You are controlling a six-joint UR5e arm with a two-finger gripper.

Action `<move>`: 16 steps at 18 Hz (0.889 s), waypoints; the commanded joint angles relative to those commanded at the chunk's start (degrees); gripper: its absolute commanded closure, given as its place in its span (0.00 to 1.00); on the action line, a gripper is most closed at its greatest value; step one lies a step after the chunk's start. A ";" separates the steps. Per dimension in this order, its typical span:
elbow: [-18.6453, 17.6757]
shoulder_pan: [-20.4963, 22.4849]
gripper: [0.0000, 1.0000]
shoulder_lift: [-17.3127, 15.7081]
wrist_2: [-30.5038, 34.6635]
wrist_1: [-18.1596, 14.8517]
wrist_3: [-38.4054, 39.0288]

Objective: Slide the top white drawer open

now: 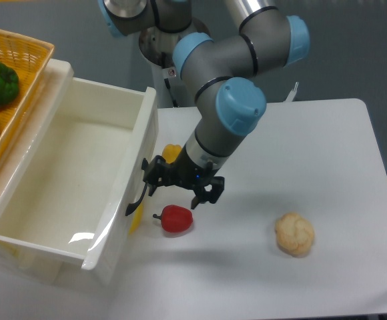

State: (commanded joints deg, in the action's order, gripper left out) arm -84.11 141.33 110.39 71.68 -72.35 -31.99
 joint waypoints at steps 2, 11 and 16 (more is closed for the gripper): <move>0.09 0.00 0.00 1.31 5.81 3.43 0.00; 2.11 5.35 0.00 7.04 15.06 4.50 -25.53; 3.69 7.38 0.00 8.78 18.92 4.32 -44.46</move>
State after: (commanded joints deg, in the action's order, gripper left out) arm -80.43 148.71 119.17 90.60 -68.03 -76.45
